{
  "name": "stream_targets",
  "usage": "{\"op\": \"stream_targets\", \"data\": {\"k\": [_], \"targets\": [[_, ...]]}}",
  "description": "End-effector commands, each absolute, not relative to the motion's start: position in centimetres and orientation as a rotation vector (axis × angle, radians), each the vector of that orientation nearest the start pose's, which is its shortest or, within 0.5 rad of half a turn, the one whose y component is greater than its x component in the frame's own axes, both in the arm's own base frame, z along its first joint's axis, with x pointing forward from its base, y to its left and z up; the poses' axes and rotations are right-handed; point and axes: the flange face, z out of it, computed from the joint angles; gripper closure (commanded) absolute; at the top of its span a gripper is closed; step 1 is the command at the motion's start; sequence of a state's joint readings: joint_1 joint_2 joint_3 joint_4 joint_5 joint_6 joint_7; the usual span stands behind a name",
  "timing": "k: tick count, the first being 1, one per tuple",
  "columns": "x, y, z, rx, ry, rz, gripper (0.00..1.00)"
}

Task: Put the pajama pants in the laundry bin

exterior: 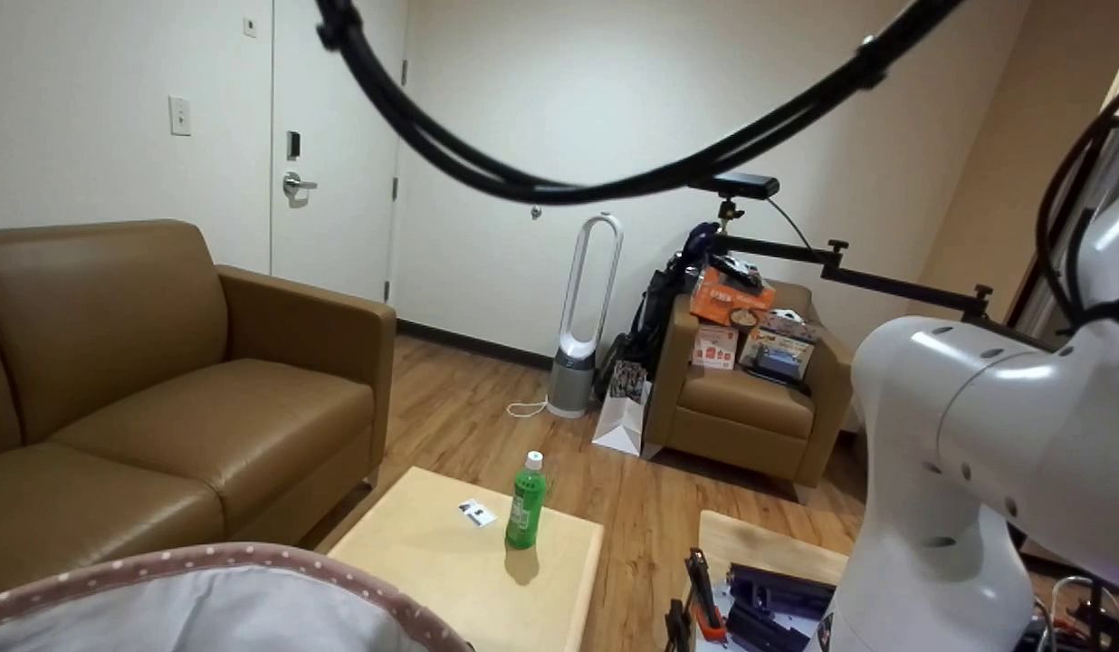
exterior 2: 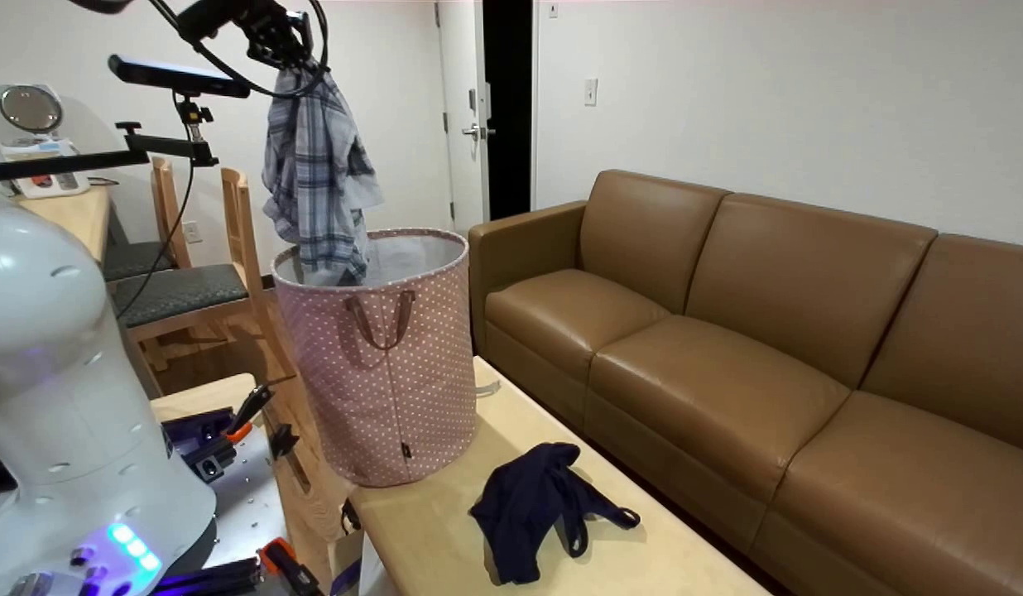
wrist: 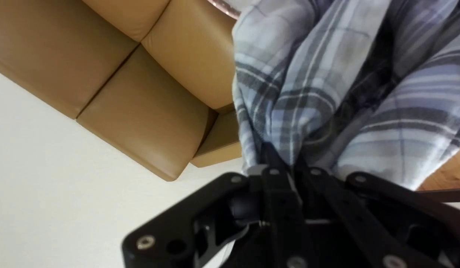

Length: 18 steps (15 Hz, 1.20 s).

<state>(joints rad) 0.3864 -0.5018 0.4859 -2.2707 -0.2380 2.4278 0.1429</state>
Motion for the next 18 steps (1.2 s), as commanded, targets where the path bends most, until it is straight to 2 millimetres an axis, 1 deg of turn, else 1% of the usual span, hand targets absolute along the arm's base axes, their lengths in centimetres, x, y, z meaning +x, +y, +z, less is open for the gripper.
{"op": "stream_targets", "data": {"k": [1, 2, 3, 4, 5, 6, 8, 10, 12, 14, 16, 17, 18], "targets": [[32.2, 33.1, 57.3, -2.824, -1.142, -1.117, 0.93], [33.5, 31.2, 56.3, -2.862, -1.079, -1.105, 0.93], [34.5, 29.9, 55.3, -2.887, -1.042, -1.078, 0.93], [35.6, 28.6, 53.8, -2.921, -1.002, -1.041, 0.93], [36.3, 27.7, 52.3, -2.951, -0.977, -0.995, 0.92], [36.8, 27.0, 50.2, -2.985, -0.964, -0.941, 0.92], [37.2, 26.2, 46.1, -3.032, -0.932, -0.857, 0.93], [37.2, 25.6, 41.7, -3.056, -0.915, -0.766, 0.93], [37.0, 25.4, 37.3, -3.031, -0.903, -0.660, 0.93], [36.5, 25.4, 33.6, -3.008, -0.873, -0.608, 0.93], [36.0, 25.7, 30.7, -2.953, -0.819, -0.624, 0.93], [35.7, 25.9, 29.7, -2.919, -0.795, -0.640, 0.93], [35.4, 26.1, 29.1, -2.880, -0.803, -0.673, 0.93]]}}
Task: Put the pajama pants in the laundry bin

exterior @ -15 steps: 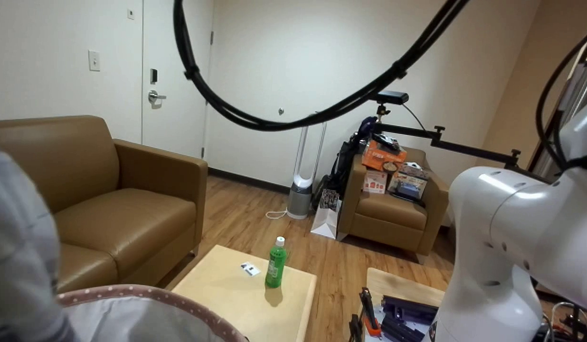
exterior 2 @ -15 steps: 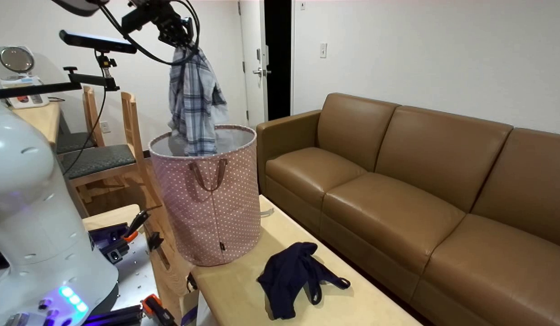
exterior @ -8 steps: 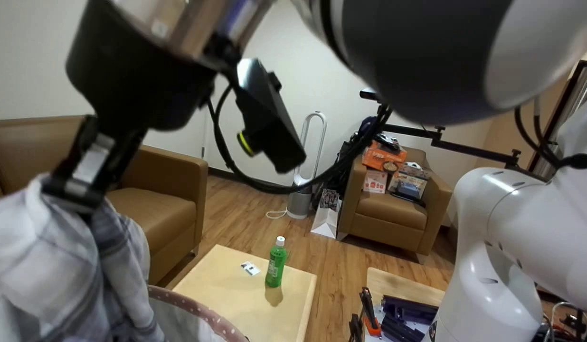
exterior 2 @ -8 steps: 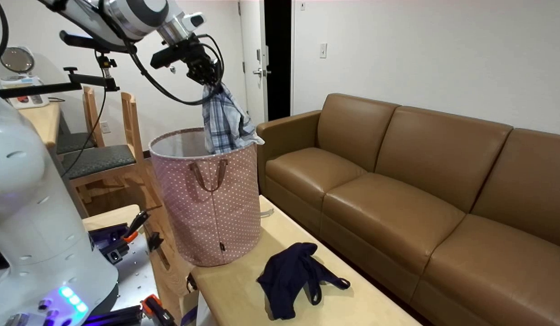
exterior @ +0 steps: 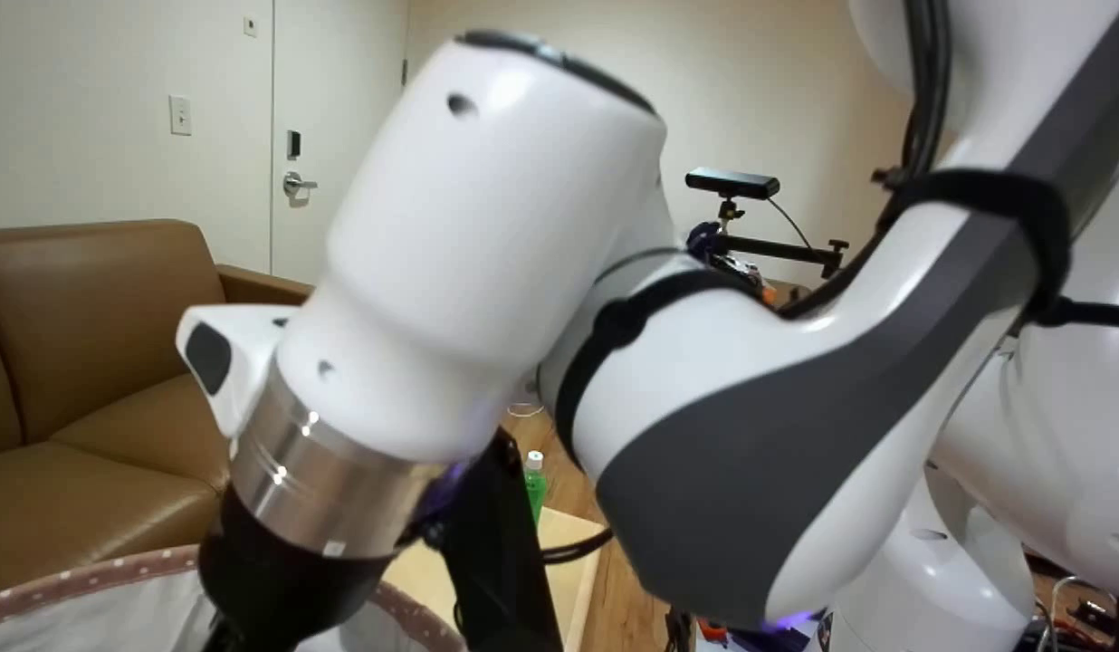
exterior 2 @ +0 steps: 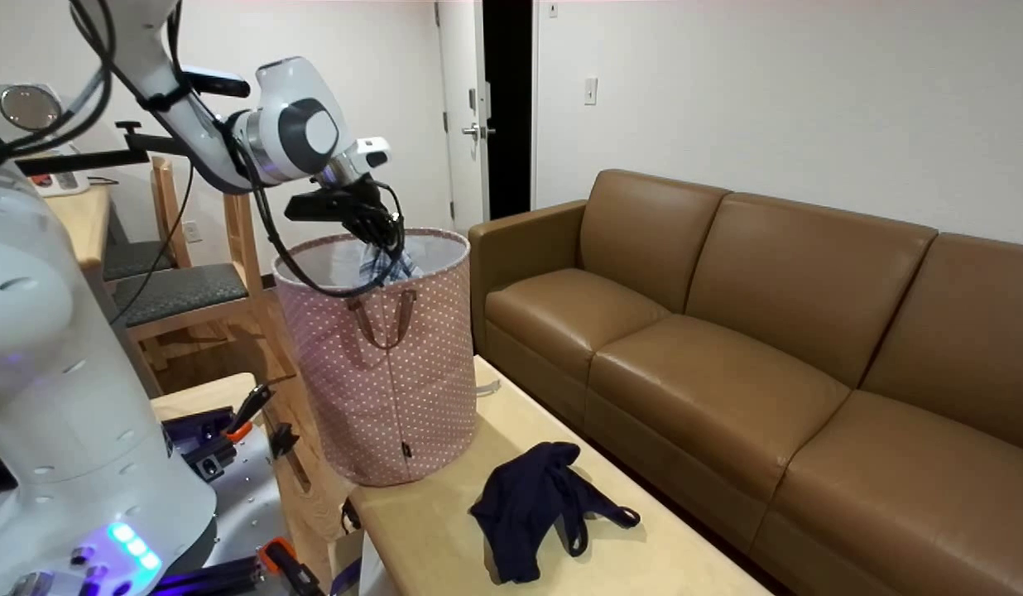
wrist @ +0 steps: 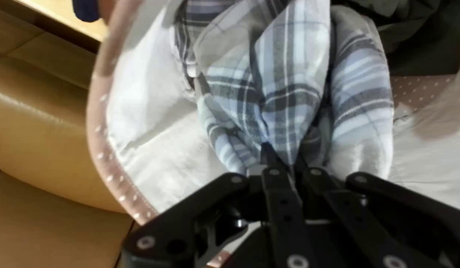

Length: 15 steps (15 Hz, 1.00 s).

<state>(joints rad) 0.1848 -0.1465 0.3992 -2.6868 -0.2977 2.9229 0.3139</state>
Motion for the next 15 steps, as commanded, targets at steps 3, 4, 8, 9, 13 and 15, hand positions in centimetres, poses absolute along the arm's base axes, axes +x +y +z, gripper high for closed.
{"op": "stream_targets", "data": {"k": [3, 4, 8, 9, 13, 15], "targets": [[35.7, 26.3, 28.3, -2.907, -0.801, -0.662, 0.93], [35.8, 26.0, 27.6, -2.981, -0.802, -0.616, 0.93], [35.3, 28.1, 23.3, -3.149, -0.903, -0.455, 0.93], [35.2, 28.8, 22.3, -3.174, -0.924, -0.431, 0.93], [35.9, 32.0, 19.4, -3.154, -0.975, -0.367, 0.86], [36.6, 32.8, 18.7, -3.117, -0.941, -0.330, 0.64]]}}
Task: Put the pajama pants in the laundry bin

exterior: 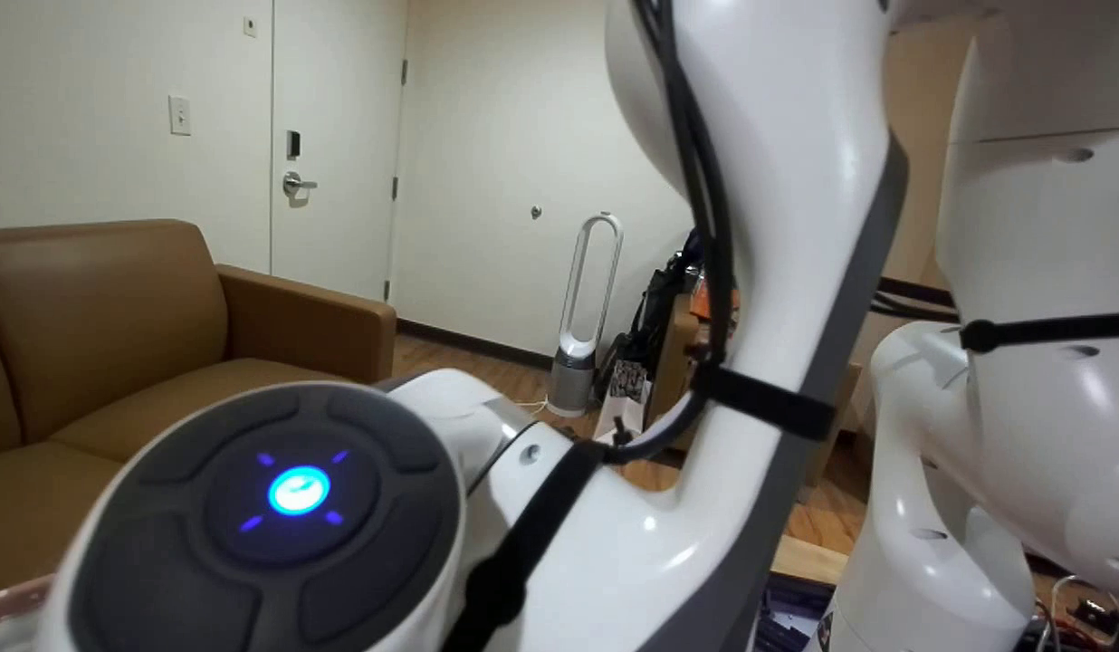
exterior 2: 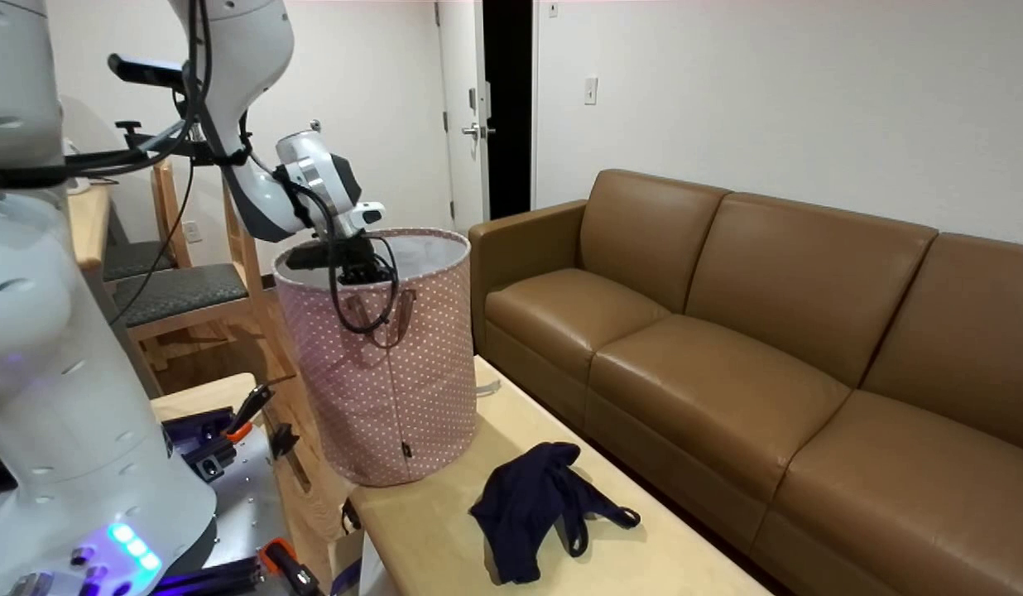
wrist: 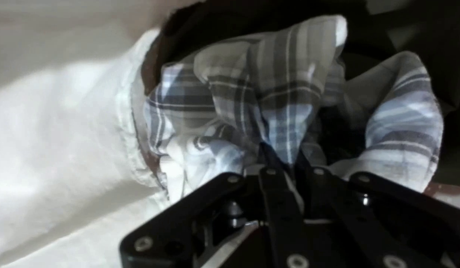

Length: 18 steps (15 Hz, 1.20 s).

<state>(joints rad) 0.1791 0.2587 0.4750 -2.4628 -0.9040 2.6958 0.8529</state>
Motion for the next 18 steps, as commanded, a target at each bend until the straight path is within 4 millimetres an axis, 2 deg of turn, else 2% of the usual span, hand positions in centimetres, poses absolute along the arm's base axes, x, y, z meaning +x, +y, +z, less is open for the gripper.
{"op": "stream_targets", "data": {"k": [1, 4, 8, 10, 15, 18], "targets": [[37.0, 33.0, 18.6, -3.103, -0.919, -0.311, 0.57], [38.4, 33.0, 19.2, -3.107, -0.864, -0.335, 0.38], [39.4, 32.9, 22.3, -3.131, -0.836, -0.417, 0.12], [39.3, 32.9, 24.4, -3.140, -0.812, -0.454, 0.02], [38.5, 33.3, 31.5, -3.132, -0.745, -0.476, 0.00], [38.2, 32.7, 35.9, -3.149, -0.680, -0.498, 0.00]]}}
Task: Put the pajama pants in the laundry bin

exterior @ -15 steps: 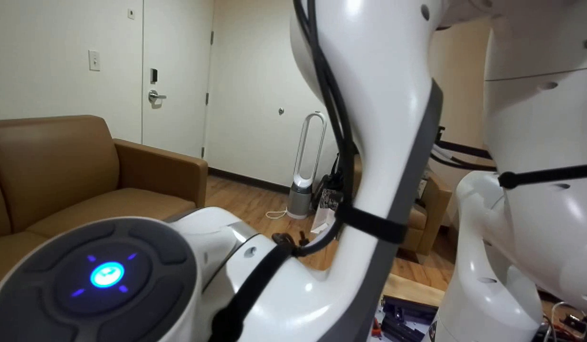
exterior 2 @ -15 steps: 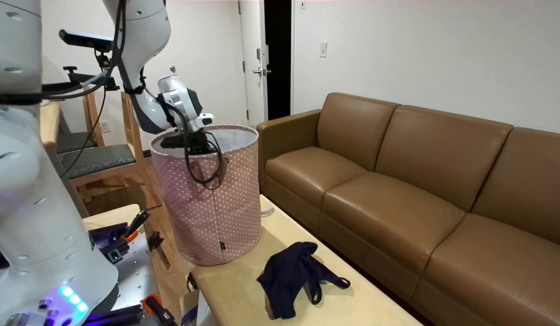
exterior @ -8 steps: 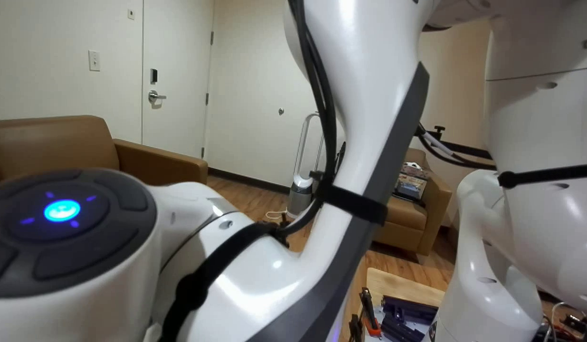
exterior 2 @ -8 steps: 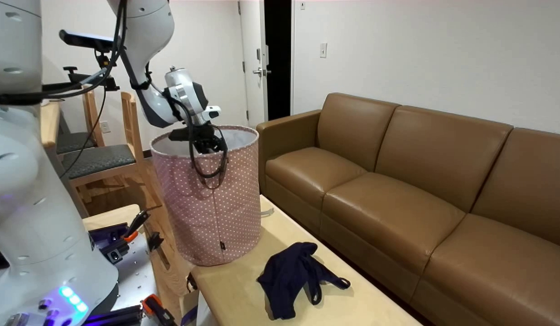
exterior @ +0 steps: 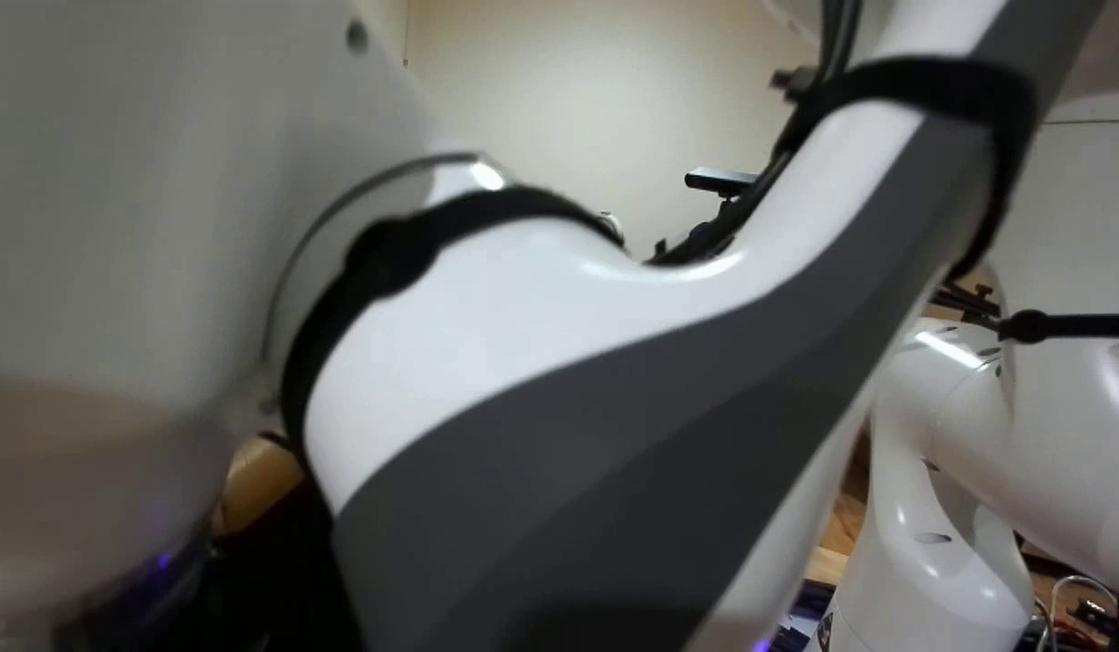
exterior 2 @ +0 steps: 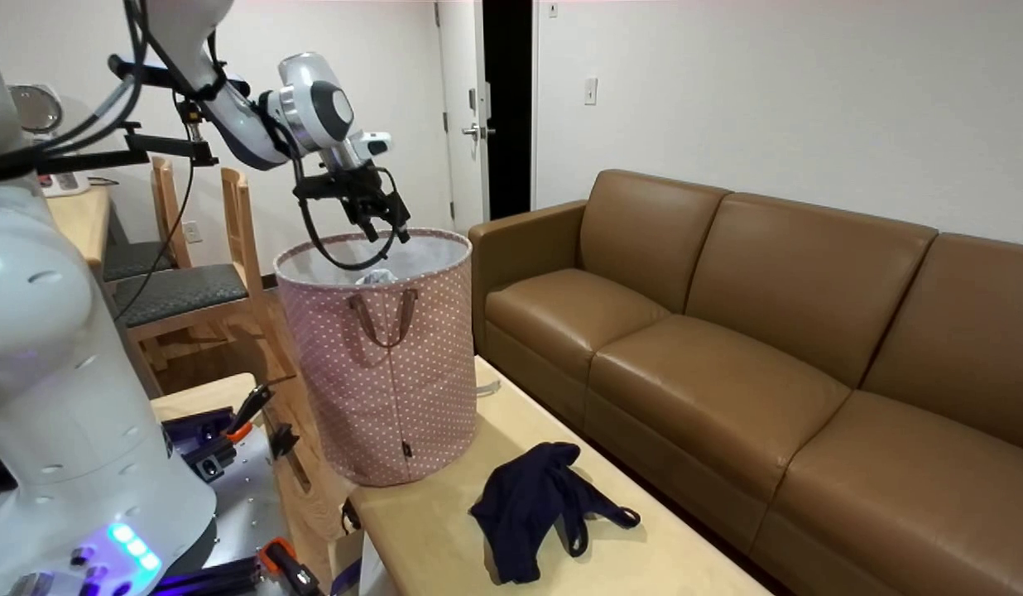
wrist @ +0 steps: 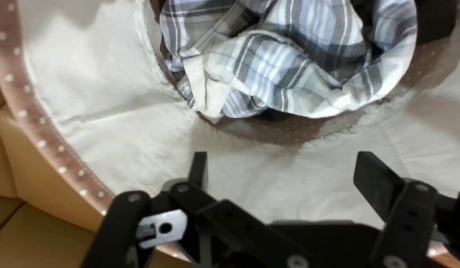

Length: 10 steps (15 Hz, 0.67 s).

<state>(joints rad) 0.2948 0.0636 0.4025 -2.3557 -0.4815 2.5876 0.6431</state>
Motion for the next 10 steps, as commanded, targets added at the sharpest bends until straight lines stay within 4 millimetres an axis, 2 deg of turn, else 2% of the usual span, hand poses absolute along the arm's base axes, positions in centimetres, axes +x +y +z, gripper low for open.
{"op": "stream_targets", "data": {"k": [1, 4, 6, 10], "targets": [[38.1, 32.1, 37.5, -3.157, -0.643, -0.513, 0.00], [38.1, 29.8, 41.1, -3.171, -0.543, -0.533, 0.00], [38.3, 27.7, 42.7, -3.172, -0.470, -0.549, 0.00], [39.1, 23.0, 43.4, -3.140, -0.348, -0.539, 0.00]]}}
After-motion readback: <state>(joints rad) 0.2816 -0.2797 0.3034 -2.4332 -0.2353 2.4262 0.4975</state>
